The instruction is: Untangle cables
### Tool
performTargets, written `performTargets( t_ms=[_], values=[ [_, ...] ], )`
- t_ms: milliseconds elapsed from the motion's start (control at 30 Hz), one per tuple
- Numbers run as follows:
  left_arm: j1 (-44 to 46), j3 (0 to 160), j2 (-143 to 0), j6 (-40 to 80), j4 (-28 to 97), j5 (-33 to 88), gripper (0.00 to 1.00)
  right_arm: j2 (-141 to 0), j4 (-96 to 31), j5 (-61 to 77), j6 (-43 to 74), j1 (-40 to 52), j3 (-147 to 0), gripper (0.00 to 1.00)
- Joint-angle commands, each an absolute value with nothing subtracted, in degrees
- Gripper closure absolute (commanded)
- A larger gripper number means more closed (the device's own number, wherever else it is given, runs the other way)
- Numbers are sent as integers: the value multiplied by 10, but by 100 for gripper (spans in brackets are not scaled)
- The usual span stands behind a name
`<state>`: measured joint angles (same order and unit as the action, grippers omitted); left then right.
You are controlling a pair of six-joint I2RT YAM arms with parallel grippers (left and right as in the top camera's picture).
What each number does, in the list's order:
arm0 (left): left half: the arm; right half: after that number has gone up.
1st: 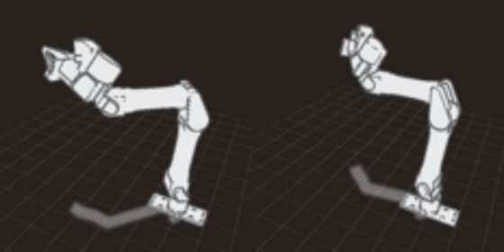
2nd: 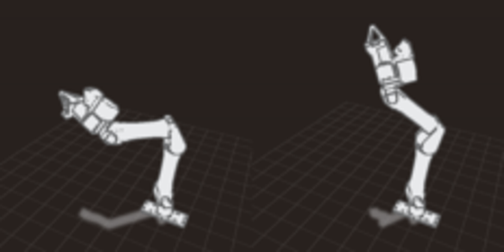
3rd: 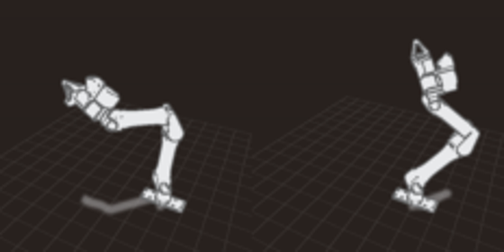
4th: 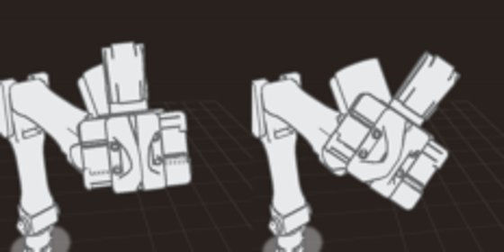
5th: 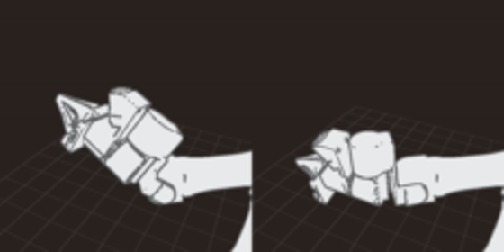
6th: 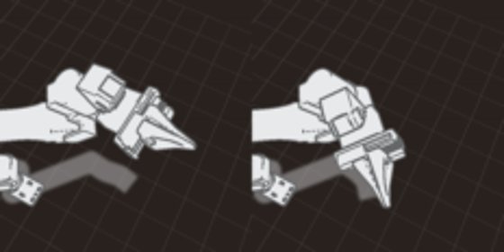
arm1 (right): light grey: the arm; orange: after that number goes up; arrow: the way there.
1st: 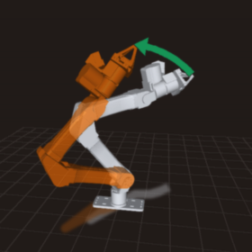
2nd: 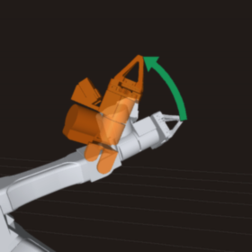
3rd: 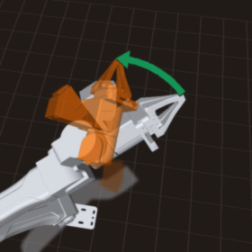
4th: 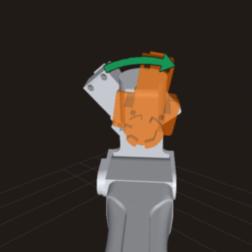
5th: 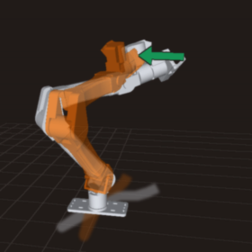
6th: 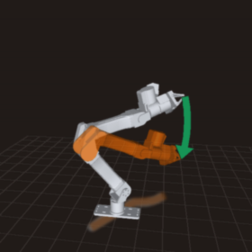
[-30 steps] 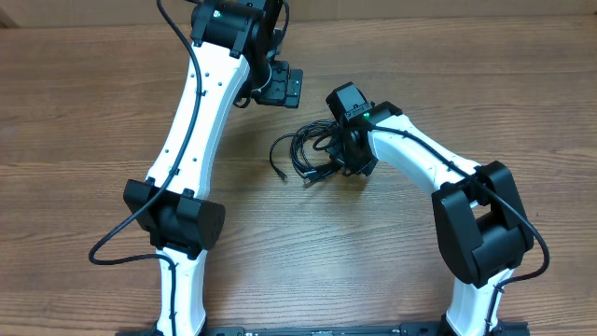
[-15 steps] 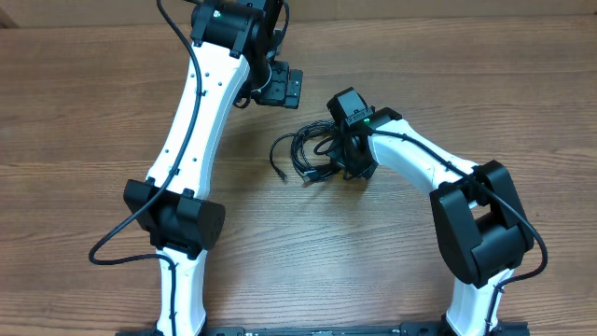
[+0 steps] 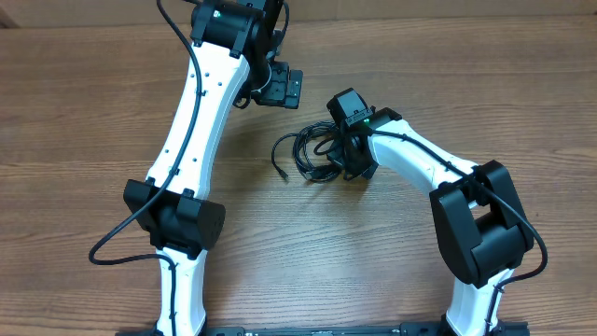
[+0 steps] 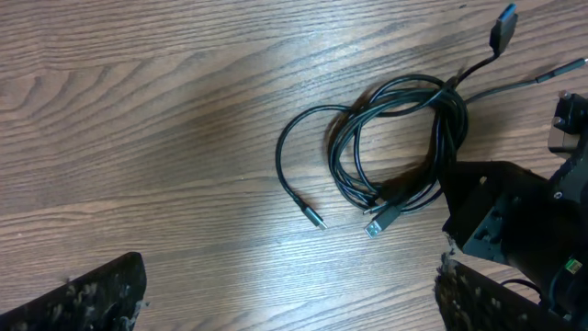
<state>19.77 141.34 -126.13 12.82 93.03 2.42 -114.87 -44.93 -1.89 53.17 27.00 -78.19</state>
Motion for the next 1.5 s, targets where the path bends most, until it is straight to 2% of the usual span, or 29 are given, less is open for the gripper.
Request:
performTargets(
  t_ms=[0,167,500,633,867,1133,1467],
  values=[
    [198,1412,-1253,93,929,30,0,-1133,-449,-20,484,267,-792,96],
    [198,1412,-1253,70,911,53,0,-1064,-467,-21,429,267,-843,96],
    [197,1411,-1254,8,818,284,0,-931,-503,-19,324,270,-882,96],
    [197,1411,-1254,8,791,325,0,-902,-507,-18,317,270,-882,96],
    [199,1407,-1254,0,778,331,0,-853,-513,-10,286,270,-882,96],
    [199,1367,-1254,2,776,265,0,-799,-511,-8,268,270,-882,96],
    [199,1308,-1254,24,769,302,0,-780,-498,-29,265,269,-882,96]
  ],
)
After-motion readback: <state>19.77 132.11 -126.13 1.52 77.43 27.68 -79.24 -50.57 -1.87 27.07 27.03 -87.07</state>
